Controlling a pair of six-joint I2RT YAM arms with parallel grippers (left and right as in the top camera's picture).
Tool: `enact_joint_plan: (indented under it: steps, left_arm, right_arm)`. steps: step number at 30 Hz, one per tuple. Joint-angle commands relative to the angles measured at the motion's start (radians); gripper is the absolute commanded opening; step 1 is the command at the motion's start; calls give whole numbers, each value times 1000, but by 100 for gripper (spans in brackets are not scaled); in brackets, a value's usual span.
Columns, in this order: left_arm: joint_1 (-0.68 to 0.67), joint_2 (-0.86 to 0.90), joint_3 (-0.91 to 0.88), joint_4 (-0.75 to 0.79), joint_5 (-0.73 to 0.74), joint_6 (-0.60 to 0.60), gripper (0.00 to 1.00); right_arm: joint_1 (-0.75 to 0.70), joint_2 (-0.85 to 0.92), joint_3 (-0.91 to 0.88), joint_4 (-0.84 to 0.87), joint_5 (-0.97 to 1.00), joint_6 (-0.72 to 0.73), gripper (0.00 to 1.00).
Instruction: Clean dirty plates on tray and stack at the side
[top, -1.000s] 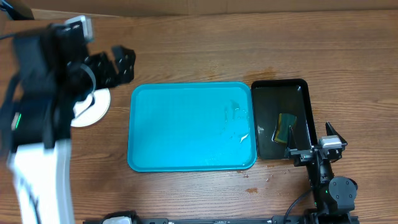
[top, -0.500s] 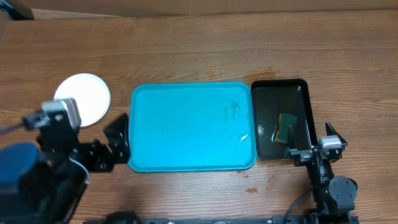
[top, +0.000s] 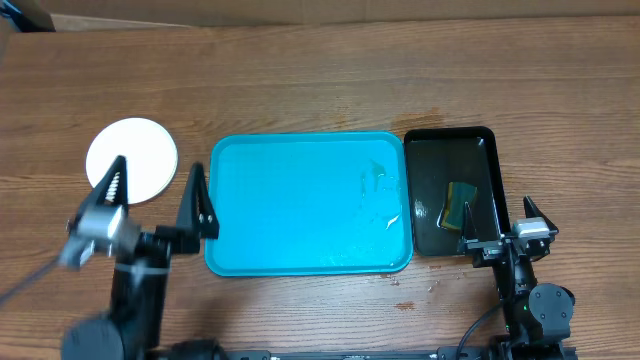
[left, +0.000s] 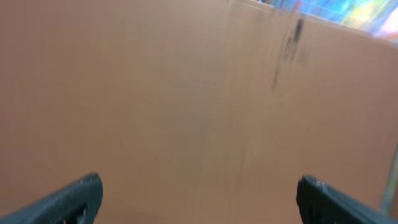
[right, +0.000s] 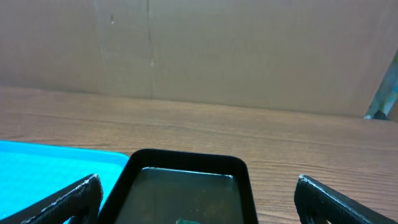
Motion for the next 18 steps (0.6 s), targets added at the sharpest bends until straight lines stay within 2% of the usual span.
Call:
enact_joint_plan:
  steps: [1,4,7,13,18]
  left_arm:
    - [-6,-90,-148,123,-55,-23,100]
    - [-6,-169,-272,236,-69,-23,100]
    - [-7,-247,-375,285,-89,-27,100]
    - [-14,-329,-507,291,-121,-33,100]
    - [-48,-329,-550,212,-132,-33,100]
  right_arm:
    - [-4,-12,-10,6,-5,0,100]
    - [-4,-11,-10,6,-5,0,100]
    - [-4,-12,-10,6,-5,-1,100]
    - [-4,-12,-10,6,-5,0,100]
    - [-4,-12,-10,6,-5,0,100]
